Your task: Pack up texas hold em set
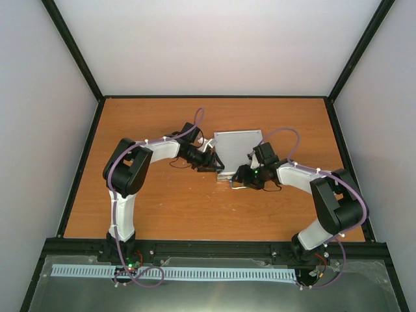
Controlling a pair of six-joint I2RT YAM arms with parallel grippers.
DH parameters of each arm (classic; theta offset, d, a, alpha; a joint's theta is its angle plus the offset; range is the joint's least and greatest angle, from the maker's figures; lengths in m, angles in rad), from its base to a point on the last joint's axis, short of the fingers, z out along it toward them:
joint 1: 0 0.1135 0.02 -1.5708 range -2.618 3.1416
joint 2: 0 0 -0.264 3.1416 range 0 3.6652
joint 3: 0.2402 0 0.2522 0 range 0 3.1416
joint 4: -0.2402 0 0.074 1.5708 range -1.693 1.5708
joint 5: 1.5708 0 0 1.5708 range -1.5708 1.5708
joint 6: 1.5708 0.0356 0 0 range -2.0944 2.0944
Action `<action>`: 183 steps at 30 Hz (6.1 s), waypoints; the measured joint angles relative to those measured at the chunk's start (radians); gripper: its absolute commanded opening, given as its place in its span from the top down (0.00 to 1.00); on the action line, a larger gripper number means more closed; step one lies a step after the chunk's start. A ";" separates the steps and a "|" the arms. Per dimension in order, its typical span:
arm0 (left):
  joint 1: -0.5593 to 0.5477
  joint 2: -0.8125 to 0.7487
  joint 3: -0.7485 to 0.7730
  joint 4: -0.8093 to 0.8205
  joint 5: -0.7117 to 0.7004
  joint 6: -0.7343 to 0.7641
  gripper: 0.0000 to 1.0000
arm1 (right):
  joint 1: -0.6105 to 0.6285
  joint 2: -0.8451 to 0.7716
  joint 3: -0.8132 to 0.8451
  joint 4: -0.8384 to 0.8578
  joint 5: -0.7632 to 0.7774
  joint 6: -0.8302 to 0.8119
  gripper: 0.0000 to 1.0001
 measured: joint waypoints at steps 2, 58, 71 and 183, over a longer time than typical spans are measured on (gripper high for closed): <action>-0.001 0.000 0.000 0.000 -0.001 0.000 0.42 | -0.013 0.000 0.000 -0.003 -0.025 0.015 0.41; -0.016 -0.018 -0.012 0.006 -0.028 0.000 0.46 | -0.060 -0.044 0.034 -0.060 -0.095 0.256 0.48; -0.016 -0.021 -0.020 0.018 -0.026 -0.001 0.46 | -0.056 -0.043 0.053 -0.053 -0.093 0.296 0.64; 0.103 -0.116 0.168 0.118 -0.320 0.129 0.00 | 0.045 -0.294 0.106 -0.307 0.261 0.046 0.34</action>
